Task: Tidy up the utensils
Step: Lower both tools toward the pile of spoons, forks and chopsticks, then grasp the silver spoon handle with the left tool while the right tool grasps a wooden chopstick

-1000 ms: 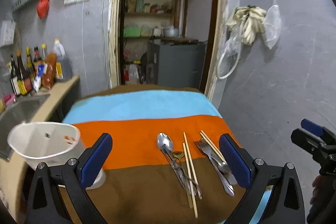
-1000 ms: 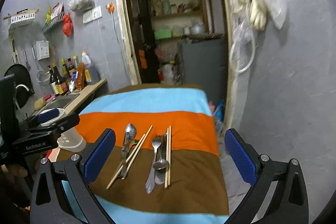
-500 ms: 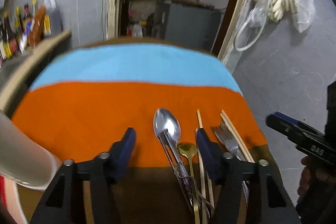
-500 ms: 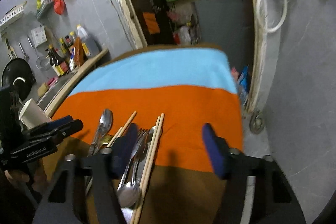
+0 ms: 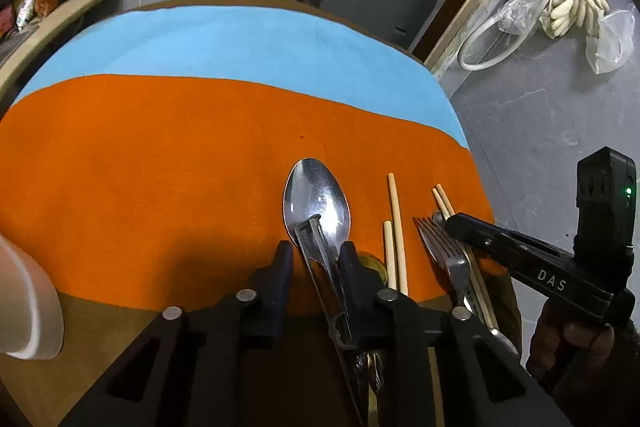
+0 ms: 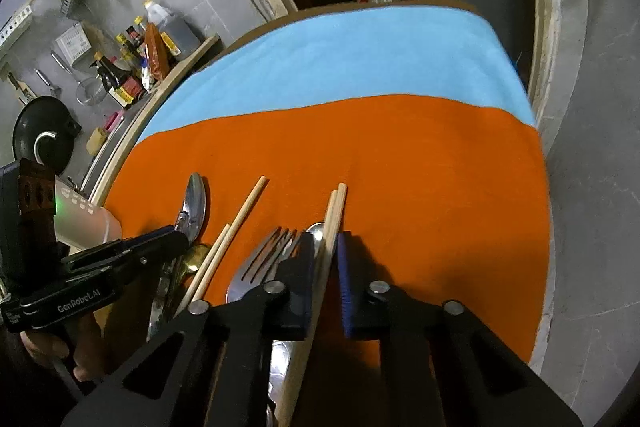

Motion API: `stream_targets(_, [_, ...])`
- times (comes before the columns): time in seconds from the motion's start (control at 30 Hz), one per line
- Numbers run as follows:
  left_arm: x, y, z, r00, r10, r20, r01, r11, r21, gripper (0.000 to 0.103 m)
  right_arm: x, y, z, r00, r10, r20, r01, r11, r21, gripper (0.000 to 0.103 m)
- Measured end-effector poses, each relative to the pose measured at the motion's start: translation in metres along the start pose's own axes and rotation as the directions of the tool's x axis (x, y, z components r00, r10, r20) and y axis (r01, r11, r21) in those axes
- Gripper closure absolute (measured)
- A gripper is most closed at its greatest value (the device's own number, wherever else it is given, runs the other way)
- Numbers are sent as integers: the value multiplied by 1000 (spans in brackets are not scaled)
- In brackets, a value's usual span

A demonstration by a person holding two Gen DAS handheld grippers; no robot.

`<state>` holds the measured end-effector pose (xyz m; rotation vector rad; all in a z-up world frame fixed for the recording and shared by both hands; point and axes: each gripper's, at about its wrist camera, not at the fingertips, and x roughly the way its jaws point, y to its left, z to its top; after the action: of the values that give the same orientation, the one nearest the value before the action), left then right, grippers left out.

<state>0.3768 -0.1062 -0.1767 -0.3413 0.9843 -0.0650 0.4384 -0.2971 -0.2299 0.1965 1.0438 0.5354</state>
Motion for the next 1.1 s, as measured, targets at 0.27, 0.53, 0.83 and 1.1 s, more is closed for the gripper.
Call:
stream_targets(0.27, [-8,9,3,997,-76,-24,75,995,-67,87,-8,0,-1,999,40,6,-40,997,60,97])
stream_targets(0.53, [-21,17,0,993,-119,-5,118,989,-93,88,-13,2,-4,999,46,0,-46,998,47,102])
stream_targets(0.83, [-22,24,-3,993,-119,-10,117,986,-117,89,-24,0,-1,1000,-28,5,28,999,15,102])
stream_targets(1.1, [-12,28,-6,995,-87,-42,81,989,-123,93,-15,-12,5,998,-56,-36,56,998,11,93])
